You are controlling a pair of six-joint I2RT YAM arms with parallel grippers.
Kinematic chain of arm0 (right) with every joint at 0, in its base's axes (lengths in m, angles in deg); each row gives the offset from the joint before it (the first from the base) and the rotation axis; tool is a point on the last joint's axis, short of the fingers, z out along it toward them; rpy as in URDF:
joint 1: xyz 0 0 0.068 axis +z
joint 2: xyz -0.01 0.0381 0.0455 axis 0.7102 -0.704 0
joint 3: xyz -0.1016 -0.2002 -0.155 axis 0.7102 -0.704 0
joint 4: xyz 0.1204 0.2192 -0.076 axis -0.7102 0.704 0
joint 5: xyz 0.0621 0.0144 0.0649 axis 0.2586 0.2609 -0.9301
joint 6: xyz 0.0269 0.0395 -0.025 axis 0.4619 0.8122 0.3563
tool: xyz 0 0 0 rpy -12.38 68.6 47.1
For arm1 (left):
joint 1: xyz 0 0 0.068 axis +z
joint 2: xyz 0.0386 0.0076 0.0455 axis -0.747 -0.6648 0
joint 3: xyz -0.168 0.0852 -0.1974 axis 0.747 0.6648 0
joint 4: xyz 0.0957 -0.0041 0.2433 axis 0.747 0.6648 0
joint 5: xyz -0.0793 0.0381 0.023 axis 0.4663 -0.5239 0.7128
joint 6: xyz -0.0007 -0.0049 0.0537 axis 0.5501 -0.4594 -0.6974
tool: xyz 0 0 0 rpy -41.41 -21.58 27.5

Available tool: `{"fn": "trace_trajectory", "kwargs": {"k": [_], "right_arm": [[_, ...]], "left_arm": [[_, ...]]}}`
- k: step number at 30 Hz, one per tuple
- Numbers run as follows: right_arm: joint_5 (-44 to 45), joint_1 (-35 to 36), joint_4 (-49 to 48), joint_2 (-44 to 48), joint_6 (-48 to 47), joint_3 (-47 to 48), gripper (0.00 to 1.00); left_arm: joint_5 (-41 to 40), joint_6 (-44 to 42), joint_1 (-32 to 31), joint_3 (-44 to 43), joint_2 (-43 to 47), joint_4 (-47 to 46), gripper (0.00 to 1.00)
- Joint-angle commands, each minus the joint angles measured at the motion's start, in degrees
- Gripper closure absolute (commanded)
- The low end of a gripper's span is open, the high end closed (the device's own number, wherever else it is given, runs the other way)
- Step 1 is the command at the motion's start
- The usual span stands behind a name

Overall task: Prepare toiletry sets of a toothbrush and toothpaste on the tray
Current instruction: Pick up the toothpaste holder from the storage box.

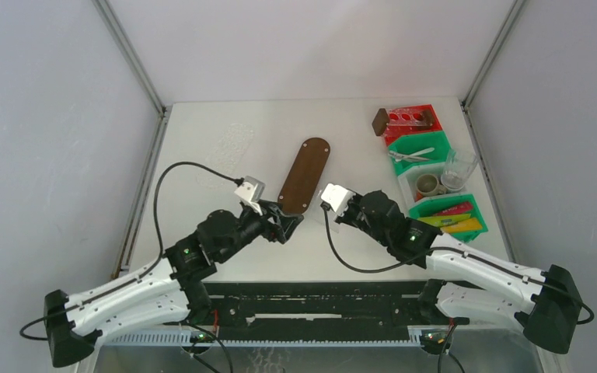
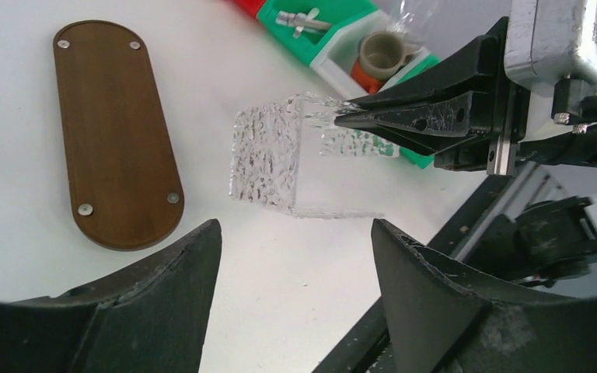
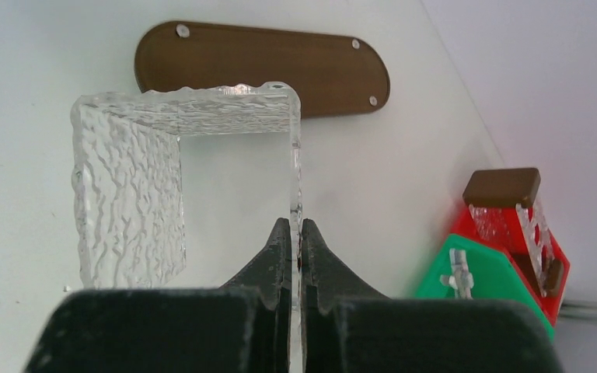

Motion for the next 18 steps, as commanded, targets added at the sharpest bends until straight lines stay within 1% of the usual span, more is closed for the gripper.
{"fn": "trace_trajectory", "kwargs": {"k": [1,3,9,12,18], "right_arm": [[3.2,1.7,-7.4,2.1,-0.4,-0.9,1.00],[4.3,2.7,-7.8,1.9,-0.4,-1.1,1.00],[8.1,5.4,-8.2,0.3,-0.3,-1.2,1.00],[8.3,5.8,-8.3,0.6,0.1,-1.2,1.00],[8.6,6.7,-8.7,0.4,0.0,-1.6,1.00]], "left_arm": [[-9.5,-5.6,-2.6,-4.8,-3.7,-2.1,0.27],[-9.7,-5.7,-2.7,-5.1,-5.7,-3.5,0.30],[-8.6,-5.7,-2.7,-5.6,-12.1,-9.0,0.33],[-8.3,-6.2,-2.7,-6.2,-14.9,-10.8,0.35],[-6.5,-6.0,-2.7,-6.8,-18.9,-13.4,0.43]]}}
